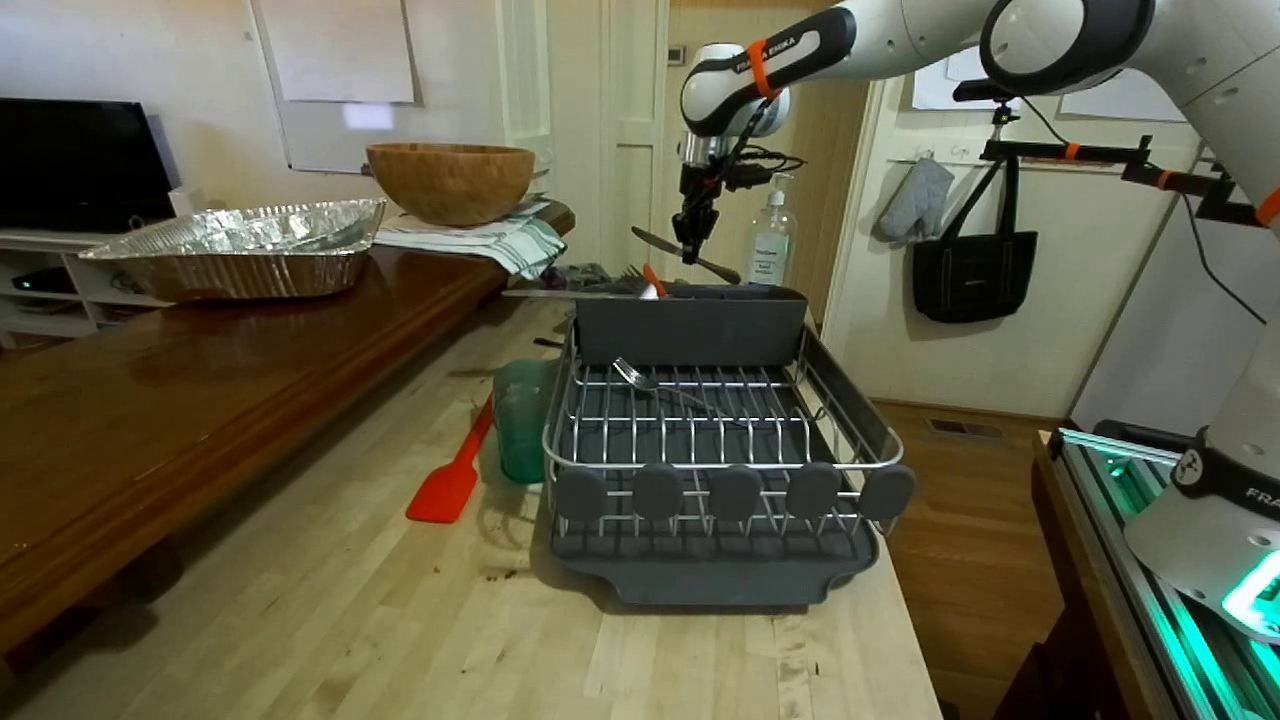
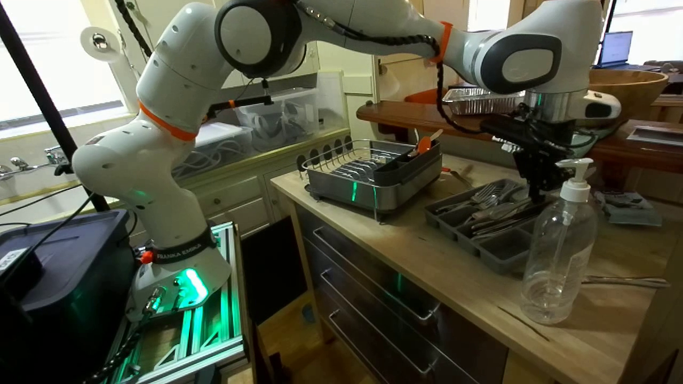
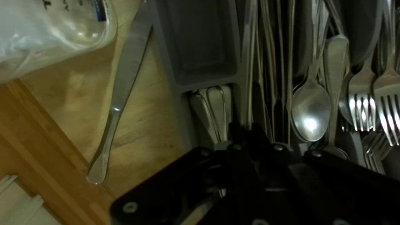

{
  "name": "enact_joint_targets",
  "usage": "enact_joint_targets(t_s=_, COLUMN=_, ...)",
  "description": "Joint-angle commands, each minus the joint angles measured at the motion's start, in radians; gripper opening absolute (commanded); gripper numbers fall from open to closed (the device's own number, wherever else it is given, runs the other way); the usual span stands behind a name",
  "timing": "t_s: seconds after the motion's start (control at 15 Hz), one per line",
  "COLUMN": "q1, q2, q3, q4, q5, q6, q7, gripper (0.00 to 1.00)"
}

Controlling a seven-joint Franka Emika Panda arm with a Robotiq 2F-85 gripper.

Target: Move one butter knife to the plate rack

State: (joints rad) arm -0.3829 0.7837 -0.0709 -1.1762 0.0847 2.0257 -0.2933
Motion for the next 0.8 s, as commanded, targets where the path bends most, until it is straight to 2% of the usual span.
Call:
enact_joint_targets(t_s=0.0, q1=-0.028, q2=-0.128, q3=0.04, q4=-0.196, q5=0.047, q6=0.159, q7=-0.109, gripper=0.03)
enact_joint_targets(t_s=0.47, q1=-0.101, q2=-0.365, q3=0.125, q4=-0.514, q5=0.187, q6=0.48, q7=-0.399, gripper=0.03)
enact_joint_targets(t_s=0.73, q1=-0.108, q2=-0.533, q3=0.152, q4=-0.693, q5=0.308, q6=0.575, q7=-0.577, gripper=0.03)
